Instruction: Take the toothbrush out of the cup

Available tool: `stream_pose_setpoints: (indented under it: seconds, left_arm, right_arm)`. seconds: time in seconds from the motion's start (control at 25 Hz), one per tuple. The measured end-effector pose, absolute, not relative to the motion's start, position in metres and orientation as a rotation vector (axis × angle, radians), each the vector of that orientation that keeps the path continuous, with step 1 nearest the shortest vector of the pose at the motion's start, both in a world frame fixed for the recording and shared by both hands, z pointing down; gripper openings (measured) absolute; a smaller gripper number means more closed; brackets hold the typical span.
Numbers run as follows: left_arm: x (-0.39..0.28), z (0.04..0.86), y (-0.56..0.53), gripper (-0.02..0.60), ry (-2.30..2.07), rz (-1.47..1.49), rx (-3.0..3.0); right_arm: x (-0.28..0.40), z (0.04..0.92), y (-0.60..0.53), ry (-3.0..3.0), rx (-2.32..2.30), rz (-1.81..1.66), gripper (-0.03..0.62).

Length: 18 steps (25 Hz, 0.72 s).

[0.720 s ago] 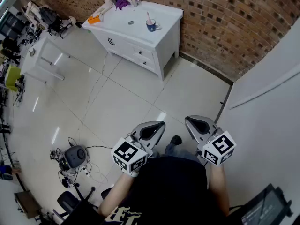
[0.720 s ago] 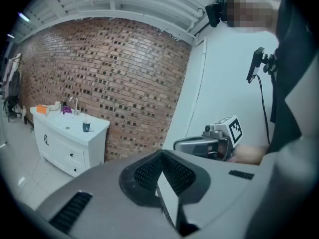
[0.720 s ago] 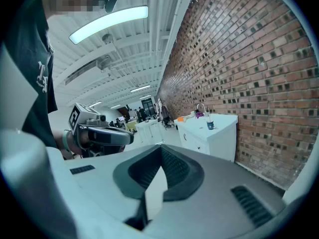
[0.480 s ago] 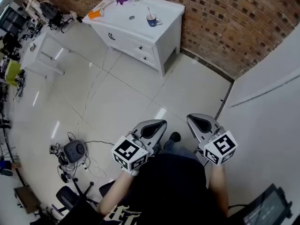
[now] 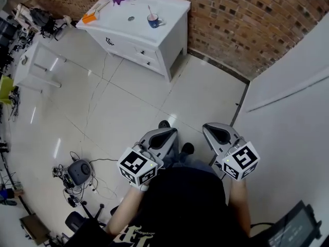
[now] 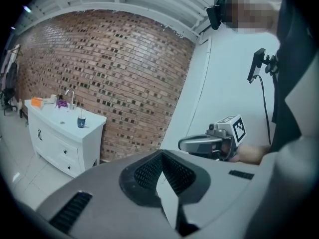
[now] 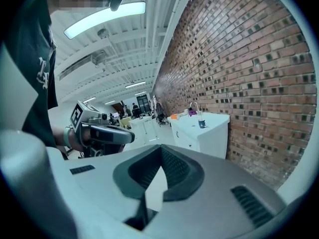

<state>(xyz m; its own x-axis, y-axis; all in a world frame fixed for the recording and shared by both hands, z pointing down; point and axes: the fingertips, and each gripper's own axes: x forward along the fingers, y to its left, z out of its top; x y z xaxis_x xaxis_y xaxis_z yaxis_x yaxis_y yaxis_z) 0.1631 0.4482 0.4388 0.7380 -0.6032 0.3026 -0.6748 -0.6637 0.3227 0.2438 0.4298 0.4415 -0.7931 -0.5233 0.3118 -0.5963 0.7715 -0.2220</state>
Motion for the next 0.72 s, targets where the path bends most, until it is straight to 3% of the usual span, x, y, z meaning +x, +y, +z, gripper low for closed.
stream_pose_setpoints:
  seconds: [0.32,0.72]
  left_arm:
    - [0.145,0.432,0.388,-0.003,-0.950,0.207,2.551]
    - [0.092,0.423,0.312,-0.003,-0.969,0.194,2.563]
  right_arm:
    - [0.240,0.443,0.382,-2.682,0.946,0.469,-0.012]
    - [0.186,0.434,0.310,-2.694,0.927,0.470,-0.012]
